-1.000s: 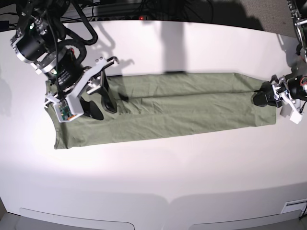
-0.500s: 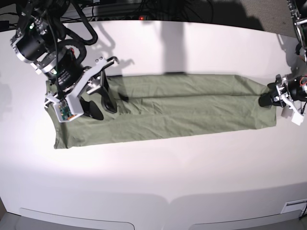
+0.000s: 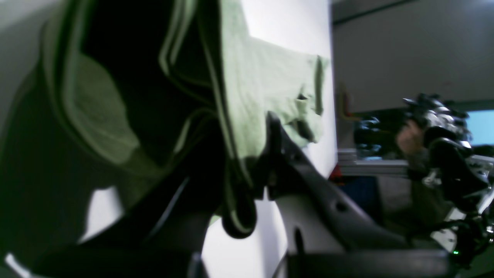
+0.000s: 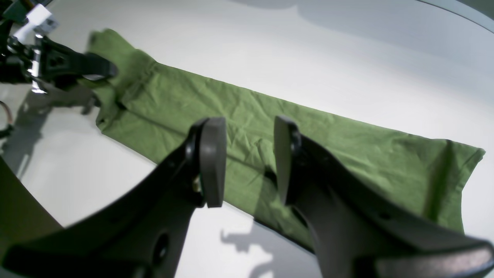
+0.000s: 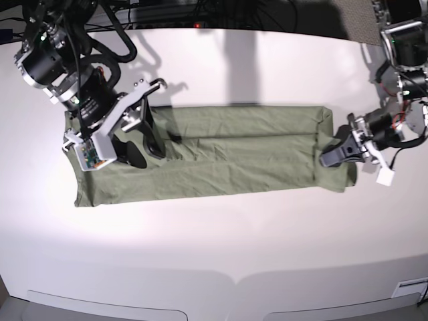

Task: Fold the T-shirt properly
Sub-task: 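Fold the strip end with the left gripper toward the right gripper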

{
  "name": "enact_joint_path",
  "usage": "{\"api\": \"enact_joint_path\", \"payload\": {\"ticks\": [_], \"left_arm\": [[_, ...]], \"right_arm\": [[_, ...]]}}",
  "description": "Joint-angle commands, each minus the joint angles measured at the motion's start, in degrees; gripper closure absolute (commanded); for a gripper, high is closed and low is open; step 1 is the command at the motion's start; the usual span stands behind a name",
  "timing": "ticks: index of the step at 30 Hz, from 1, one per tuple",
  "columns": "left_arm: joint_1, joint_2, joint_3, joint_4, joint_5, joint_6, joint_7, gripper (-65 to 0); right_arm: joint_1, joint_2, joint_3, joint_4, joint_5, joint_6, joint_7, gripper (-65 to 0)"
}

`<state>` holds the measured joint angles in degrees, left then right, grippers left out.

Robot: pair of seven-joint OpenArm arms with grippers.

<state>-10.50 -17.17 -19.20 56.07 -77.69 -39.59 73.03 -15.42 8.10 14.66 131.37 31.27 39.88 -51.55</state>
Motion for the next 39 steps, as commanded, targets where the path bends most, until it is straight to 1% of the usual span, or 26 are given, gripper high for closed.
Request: {"api": "enact_joint_path", "payload": {"ticks": [1, 6, 9, 12, 15, 17, 18, 20, 21, 22, 23, 30, 33, 39], "left_arm": [[-1.2, 0.4, -0.3, 1.6, -1.9, -0.4, -0.3, 0.0], [-1.2, 8.5, -0.3, 2.9, -1.7, -0.4, 0.7, 0.0], [-1.2, 12.2, -0.3, 2.9, 1.6, -0.4, 0.0, 0.0], [-1.2, 14.8, -0.3, 2.9, 5.9, -0.4, -2.9, 0.0], [-1.2, 15.8, -0.3, 2.9, 9.8, -0.4, -5.5, 0.0], [-1.2, 15.7, -0.3, 2.9, 10.2, -0.4, -6.4, 0.0], [-1.2, 15.8, -0.3, 2.9, 10.2, -0.4, -7.1, -2.3], [-1.2, 16.2, -0.3, 2.9, 10.1, -0.4, -8.3, -13.7], [-1.2, 16.6, -0.3, 2.9, 10.1, -0.4, -8.4, -17.8], [-1.2, 17.2, -0.3, 2.9, 10.2, -0.4, -8.3, -20.3], [-1.2, 17.8, -0.2, 2.9, 10.2, -0.4, -8.1, -21.4], [-1.3, 23.2, -0.2, 2.9, 10.1, -0.4, -4.0, -21.8], [-1.4, 25.0, -0.1, 2.9, 10.2, -0.4, -4.0, -21.8], [-3.9, 24.7, -0.1, 2.9, 10.2, -0.4, -3.3, -21.8]], "right_arm": [[0.5, 0.1, 0.1, 1.2, 0.7, 0.1, 1.3, -19.9], [0.5, 0.1, 0.1, 1.2, 0.7, 0.1, 1.4, -19.9], [0.5, 0.1, 0.1, 1.2, 0.7, 0.1, 1.3, -19.9], [0.5, 0.2, 0.1, 1.2, 0.7, 0.1, 1.3, -19.9], [0.5, 0.2, 0.1, 1.2, 0.7, 0.1, 1.3, -19.9], [0.5, 0.2, 0.1, 1.2, 0.7, 0.1, 1.3, -19.9], [0.5, 0.2, 0.1, 1.2, 0.7, 0.1, 1.3, -19.9], [0.5, 0.2, 0.1, 1.2, 0.7, 0.1, 1.3, -19.9], [0.5, 0.1, 0.1, 1.2, 0.7, 0.1, 1.4, -19.9], [0.5, 0.2, 0.1, 1.2, 0.8, 0.1, 1.4, -19.9], [0.5, 0.2, 0.1, 1.2, 0.8, 0.1, 1.4, -19.9], [1.7, 0.2, 0.1, 1.2, 0.7, 0.1, 1.3, -19.9], [1.8, 0.2, 0.1, 1.2, 0.7, 0.1, 1.3, -19.9], [1.8, 0.2, 0.1, 1.2, 0.7, 0.1, 1.1, -19.9]]}}
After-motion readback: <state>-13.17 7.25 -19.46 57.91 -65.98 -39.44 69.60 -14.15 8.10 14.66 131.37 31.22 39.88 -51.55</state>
